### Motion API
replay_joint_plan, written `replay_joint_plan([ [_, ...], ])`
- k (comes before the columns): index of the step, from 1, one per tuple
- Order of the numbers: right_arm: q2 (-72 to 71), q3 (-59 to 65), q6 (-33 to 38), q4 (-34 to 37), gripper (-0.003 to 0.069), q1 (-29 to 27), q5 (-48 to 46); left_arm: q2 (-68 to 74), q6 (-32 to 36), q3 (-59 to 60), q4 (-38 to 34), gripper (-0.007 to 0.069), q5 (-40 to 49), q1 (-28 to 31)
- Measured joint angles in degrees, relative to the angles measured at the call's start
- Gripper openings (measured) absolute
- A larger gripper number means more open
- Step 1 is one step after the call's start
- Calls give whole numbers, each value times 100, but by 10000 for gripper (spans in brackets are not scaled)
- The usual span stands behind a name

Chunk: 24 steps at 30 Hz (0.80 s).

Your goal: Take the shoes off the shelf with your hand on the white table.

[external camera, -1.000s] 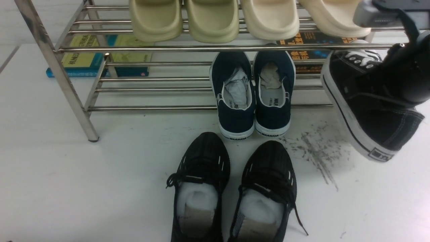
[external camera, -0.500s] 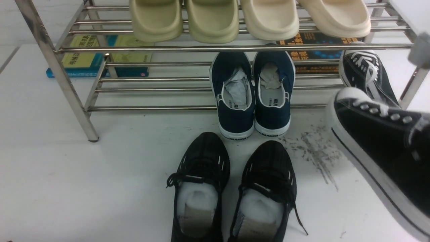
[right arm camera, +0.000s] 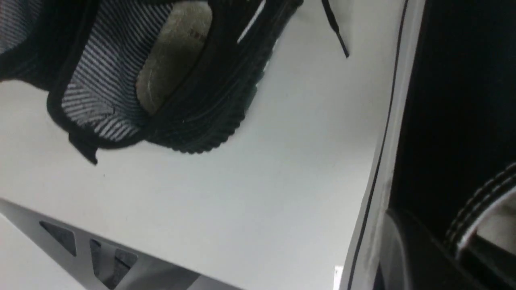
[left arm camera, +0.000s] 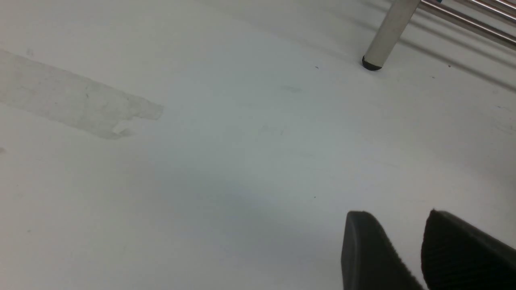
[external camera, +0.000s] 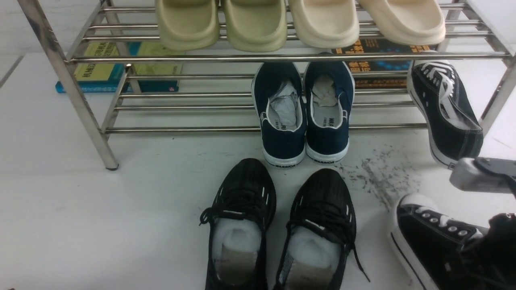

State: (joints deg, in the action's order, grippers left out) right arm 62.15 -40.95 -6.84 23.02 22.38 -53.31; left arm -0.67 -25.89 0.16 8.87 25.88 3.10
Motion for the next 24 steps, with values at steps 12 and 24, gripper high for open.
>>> replay_joint_plan([
  [12, 1337, -708, 174, 430, 14, 50, 46, 0, 0, 0, 0, 239, 0, 0],
  [24, 2142, -1465, 123, -56, 21, 713, 313, 0, 0, 0, 0, 239, 0, 0],
])
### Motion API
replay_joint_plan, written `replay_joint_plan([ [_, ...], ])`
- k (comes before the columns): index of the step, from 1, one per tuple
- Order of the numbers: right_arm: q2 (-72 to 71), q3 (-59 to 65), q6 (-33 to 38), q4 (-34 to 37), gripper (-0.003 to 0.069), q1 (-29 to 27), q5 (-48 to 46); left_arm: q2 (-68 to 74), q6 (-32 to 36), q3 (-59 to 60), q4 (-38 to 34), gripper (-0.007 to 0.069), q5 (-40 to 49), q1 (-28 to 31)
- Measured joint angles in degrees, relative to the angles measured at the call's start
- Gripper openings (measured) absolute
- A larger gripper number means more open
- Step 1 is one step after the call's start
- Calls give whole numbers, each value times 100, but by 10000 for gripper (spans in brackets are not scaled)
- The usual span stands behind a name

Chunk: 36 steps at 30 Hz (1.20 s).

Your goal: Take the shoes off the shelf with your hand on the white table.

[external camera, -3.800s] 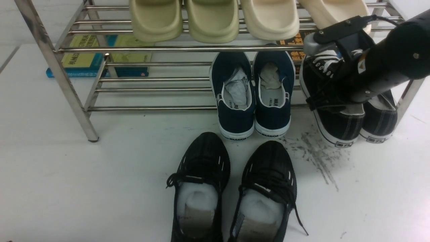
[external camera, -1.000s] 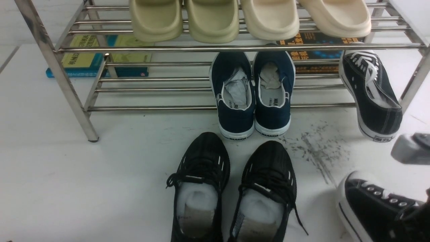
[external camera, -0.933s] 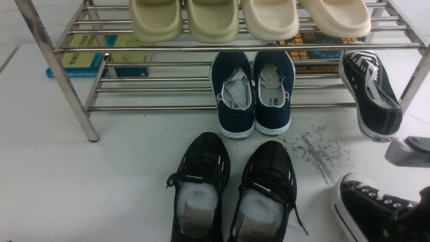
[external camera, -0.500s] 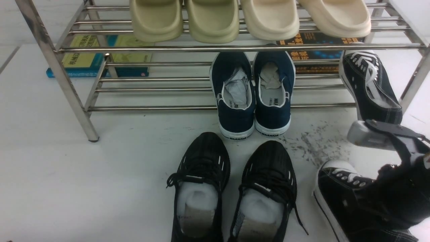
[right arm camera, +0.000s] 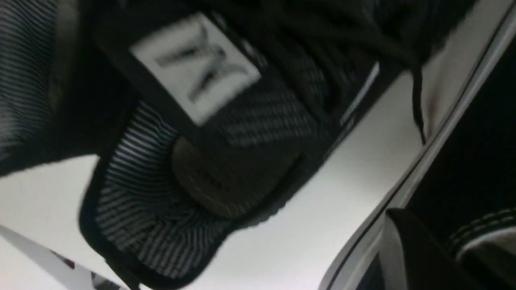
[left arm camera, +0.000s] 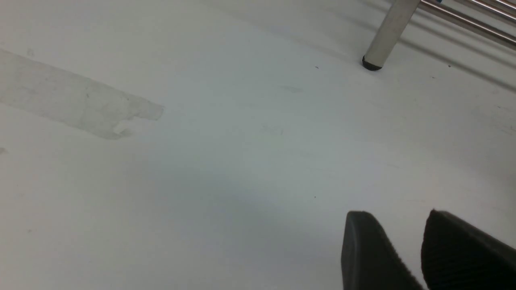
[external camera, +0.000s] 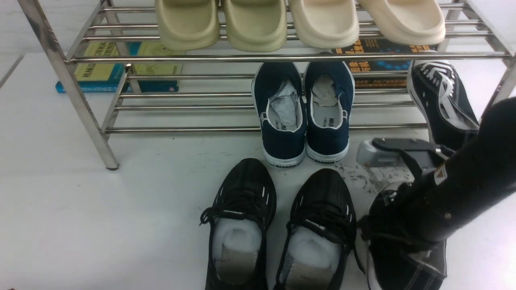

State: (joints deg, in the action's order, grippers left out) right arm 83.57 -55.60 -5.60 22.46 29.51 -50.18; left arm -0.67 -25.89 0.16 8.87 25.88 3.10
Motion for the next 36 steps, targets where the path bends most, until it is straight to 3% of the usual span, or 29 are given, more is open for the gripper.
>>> replay_joint_plan([
  [6, 118, -162, 20, -321, 21, 51, -48, 0, 0, 0, 0, 239, 0, 0],
  [16, 776, -177, 29, -112, 30, 87, -13, 0, 0, 0, 0, 239, 0, 0],
  [22, 994, -177, 33, -11, 87, 87, 22, 0, 0, 0, 0, 239, 0, 0],
  [25, 999, -177, 40, 2, 185, 87, 55, 0, 0, 0, 0, 239, 0, 0],
  [28, 1010, -221, 100, 8, 334, 87, 15, 0, 0, 0, 0, 239, 0, 0],
  [30, 1015, -271, 158, 8, 379, 87, -67, 0, 0, 0, 0, 239, 0, 0],
  [34, 1005, -696, 338, -3, 548, 87, -617, 0, 0, 0, 0, 239, 0, 0],
  [36, 963, -893, 389, -20, 585, 87, -882, 0, 0, 0, 0, 239, 0, 0],
])
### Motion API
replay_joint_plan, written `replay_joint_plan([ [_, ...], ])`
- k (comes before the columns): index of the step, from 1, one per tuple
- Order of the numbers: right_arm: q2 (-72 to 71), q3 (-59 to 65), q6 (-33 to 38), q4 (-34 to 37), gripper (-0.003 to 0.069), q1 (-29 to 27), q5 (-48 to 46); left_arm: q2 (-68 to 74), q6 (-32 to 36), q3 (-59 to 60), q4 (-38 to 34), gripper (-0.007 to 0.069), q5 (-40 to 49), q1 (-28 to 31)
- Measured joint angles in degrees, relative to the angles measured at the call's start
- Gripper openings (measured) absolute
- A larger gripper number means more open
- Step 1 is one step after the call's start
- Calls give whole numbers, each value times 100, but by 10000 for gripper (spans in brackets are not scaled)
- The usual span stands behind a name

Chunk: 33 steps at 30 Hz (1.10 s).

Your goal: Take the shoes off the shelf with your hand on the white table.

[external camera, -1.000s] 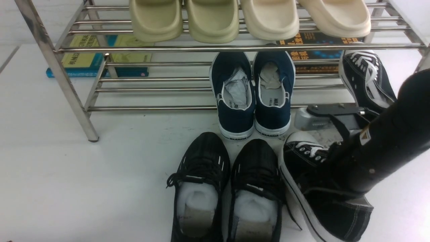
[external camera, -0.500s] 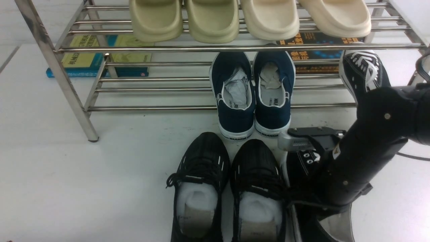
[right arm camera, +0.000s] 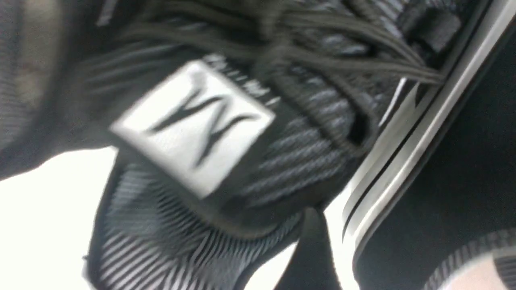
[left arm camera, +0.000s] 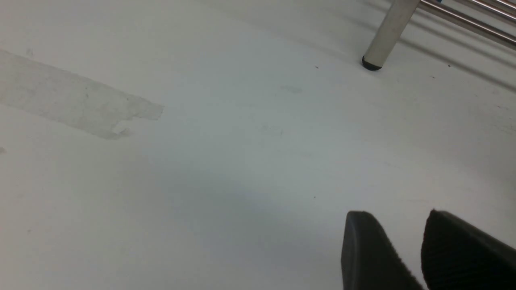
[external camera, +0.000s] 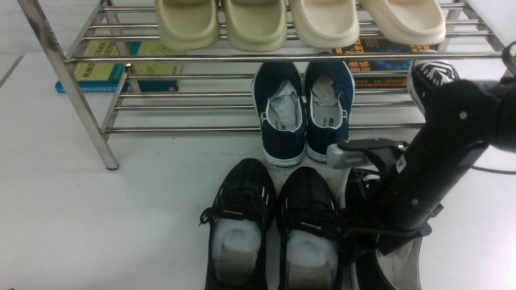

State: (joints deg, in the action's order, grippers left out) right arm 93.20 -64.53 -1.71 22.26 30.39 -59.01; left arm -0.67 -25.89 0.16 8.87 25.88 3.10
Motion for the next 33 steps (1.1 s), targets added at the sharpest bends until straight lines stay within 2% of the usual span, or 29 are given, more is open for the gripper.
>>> replay_joint_plan([
  [4, -156, -483, 171, -122, 603, 0, -627, 0, 0, 0, 0, 239, 0, 0],
  [10, -500, -822, 171, -419, 538, 0, -1050, 0, 0, 0, 0, 239, 0, 0],
  [15, -636, -257, -216, -358, 500, 0, -1070, 0, 0, 0, 0, 239, 0, 0],
  [17, -636, -18, -245, -316, 497, 0, -1010, 0, 0, 0, 0, 239, 0, 0],
  [19, -625, 443, -288, -304, 495, 0, -469, 0, 0, 0, 0, 239, 0, 0],
  [26, -385, 800, -327, -291, 480, 0, 570, 0, 0, 0, 0, 239, 0, 0],
  [29, -217, 807, -327, -256, 380, 0, 682, 0, 0, 0, 0, 239, 0, 0],
  [32, -124, 807, -239, -178, 190, 0, 676, 0, 0, 0, 0, 239, 0, 0],
  [33, -118, 807, -219, -167, 176, 0, 676, 0, 0, 0, 0, 239, 0, 0],
])
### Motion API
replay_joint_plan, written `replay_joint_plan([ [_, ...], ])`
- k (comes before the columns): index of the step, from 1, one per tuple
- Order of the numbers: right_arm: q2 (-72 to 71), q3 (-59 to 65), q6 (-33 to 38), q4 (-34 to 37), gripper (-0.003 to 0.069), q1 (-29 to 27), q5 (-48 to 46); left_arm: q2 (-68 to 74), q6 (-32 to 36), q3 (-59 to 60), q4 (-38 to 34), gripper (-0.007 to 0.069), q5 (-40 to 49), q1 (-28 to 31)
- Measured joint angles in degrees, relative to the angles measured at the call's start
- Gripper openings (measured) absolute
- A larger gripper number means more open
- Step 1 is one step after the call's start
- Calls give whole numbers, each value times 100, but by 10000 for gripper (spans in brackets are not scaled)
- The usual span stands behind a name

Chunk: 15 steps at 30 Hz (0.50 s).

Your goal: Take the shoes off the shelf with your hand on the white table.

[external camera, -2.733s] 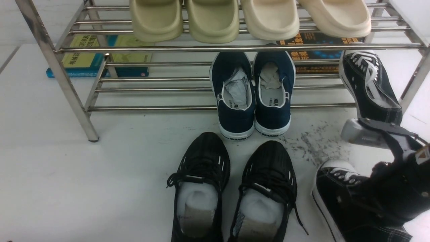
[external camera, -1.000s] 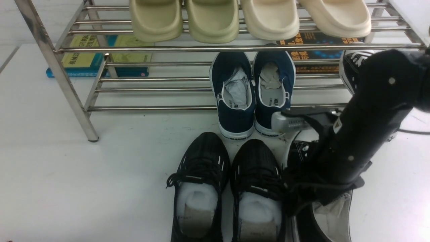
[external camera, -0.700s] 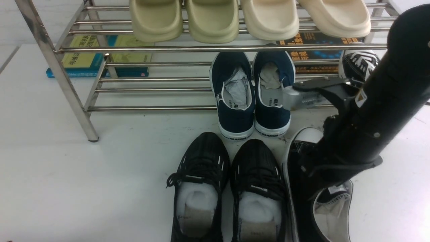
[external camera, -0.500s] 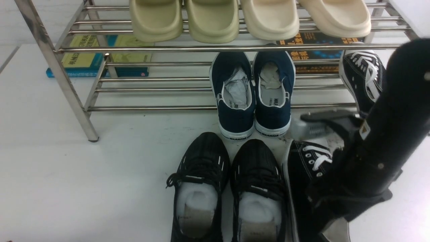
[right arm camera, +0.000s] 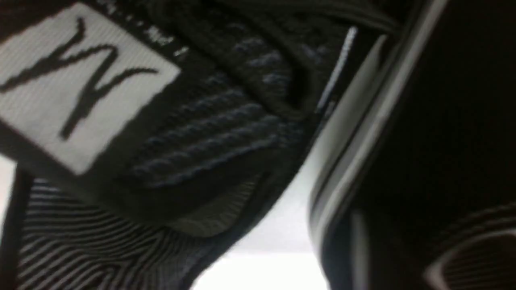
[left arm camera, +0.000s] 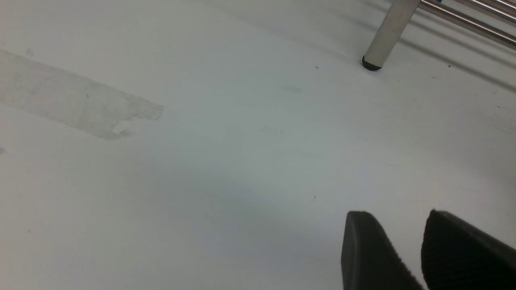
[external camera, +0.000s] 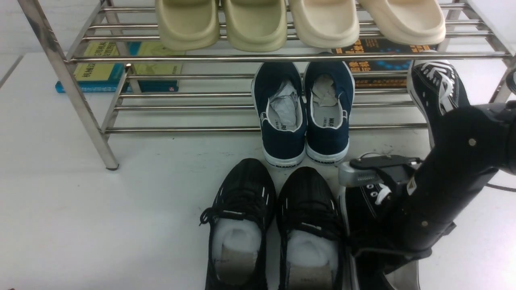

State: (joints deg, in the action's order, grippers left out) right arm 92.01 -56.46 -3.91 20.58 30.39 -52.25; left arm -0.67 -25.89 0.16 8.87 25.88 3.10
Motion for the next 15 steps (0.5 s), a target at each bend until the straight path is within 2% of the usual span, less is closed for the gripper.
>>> replay_joint_plan([
  [2, 0, -48, 82, 48, 27, 0, -93, 0, 0, 0, 0, 239, 0, 0],
  [3, 3, -91, 95, 42, 6, 0, -170, 0, 0, 0, 0, 239, 0, 0],
  [10, 53, -651, 126, -283, 5, 0, -1079, 0, 0, 0, 0, 239, 0, 0],
  [15, 71, -899, -138, -356, 6, 0, -1557, 0, 0, 0, 0, 239, 0, 0],
])
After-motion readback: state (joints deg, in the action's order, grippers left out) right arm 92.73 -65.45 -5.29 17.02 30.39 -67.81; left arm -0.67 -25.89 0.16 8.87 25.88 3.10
